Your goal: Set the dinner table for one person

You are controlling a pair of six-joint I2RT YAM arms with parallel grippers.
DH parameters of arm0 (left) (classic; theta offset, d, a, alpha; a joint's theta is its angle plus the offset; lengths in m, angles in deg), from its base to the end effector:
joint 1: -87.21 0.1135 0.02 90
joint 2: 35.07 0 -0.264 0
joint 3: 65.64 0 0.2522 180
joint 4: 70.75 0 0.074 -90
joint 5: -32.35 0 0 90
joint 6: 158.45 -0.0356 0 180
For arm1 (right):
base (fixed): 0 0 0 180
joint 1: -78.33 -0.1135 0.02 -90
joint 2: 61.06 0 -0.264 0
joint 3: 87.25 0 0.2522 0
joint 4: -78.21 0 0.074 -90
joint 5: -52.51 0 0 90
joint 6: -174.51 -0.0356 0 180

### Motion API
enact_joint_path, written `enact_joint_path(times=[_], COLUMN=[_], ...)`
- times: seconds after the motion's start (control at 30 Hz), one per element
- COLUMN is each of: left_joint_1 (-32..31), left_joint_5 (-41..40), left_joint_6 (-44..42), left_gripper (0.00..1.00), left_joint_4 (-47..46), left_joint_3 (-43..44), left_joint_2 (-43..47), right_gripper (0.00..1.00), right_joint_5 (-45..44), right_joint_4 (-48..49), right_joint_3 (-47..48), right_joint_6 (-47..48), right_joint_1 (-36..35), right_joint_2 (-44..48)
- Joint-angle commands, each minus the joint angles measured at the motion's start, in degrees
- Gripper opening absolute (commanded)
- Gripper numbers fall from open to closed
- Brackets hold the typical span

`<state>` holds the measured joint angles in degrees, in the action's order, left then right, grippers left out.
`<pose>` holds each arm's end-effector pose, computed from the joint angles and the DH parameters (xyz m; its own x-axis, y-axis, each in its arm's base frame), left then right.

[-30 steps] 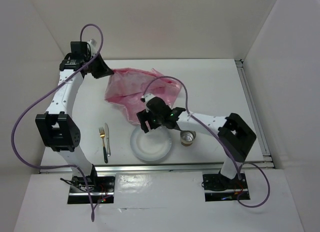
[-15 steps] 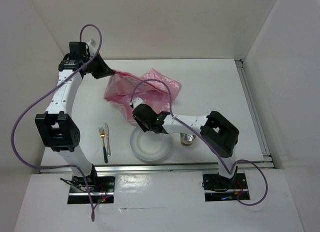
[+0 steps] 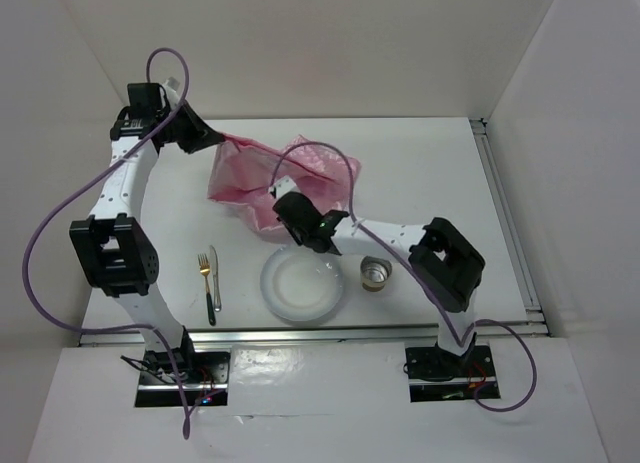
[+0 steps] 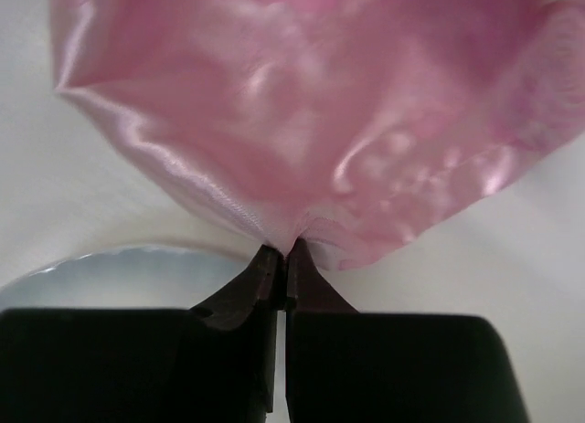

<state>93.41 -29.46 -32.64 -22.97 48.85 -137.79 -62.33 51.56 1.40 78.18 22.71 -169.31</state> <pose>0.4097 0.0276 0.3605 -0.6406 -0.5883 -0.4935 -0.1111 0.7069 -0.6985 0.2460 0.3330 0.2028 -0.4699 -0.5096 -0.7208 -0.5364 0.8133 -0.2254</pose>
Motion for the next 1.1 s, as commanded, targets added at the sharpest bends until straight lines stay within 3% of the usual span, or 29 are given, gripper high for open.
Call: enact_joint_path(times=[0.0,0.13,0.2,0.23,0.33,0.4,0.5,0.6,0.73,0.87,1.07], left_joint_1=[3.02,5.23,5.76,5.76,6.89,8.12,10.49,12.86,15.33,15.95,15.95], left_joint_5=[5.47,13.45,14.09,14.61,15.15,14.62,13.22,10.32,7.15,5.13,7.24], left_joint_6=[9.15,22.14,29.70,32.10,42.82,47.92,52.95,54.53,56.65,54.99,53.14], left_gripper=[0.00,0.00,0.00,0.00,0.00,0.00,0.00,0.00,0.00,0.00,0.00], left_joint_4=[-8.34,-19.41,-24.84,-26.62,-39.69,-46.29,-49.84,-41.60,-38.07,-33.76,-31.30], left_joint_3=[3.24,8.07,12.97,14.22,11.79,5.14,-0.95,-11.56,-23.96,-27.78,-25.50], left_joint_2=[-4.23,-9.67,-11.53,-12.24,-10.34,-7.25,0.98,10.56,19.46,25.02,24.32], right_gripper=[0.00,0.00,0.00,0.00,0.00,0.00,0.00,0.00,0.00,0.00,0.00], right_joint_5=[-1.36,2.86,2.87,2.35,1.20,0.59,-0.82,-2.31,-4.51,-4.52,-4.52], right_joint_4=[3.21,6.55,5.25,4.28,2.78,4.35,8.83,11.21,8.85,6.65,5.41], right_joint_3=[3.94,17.86,26.31,35.32,45.42,45.43,37.02,26.91,17.41,8.71,6.85], right_joint_6=[5.60,11.22,13.61,14.23,14.94,14.94,14.94,13.80,11.35,8.62,7.47], right_joint_1=[8.57,21.30,24.40,26.76,29.68,30.47,30.48,30.48,29.95,29.95,29.95], right_joint_2=[6.29,4.11,-1.16,-2.92,-6.45,-4.35,3.09,10.91,17.80,22.02,23.17])
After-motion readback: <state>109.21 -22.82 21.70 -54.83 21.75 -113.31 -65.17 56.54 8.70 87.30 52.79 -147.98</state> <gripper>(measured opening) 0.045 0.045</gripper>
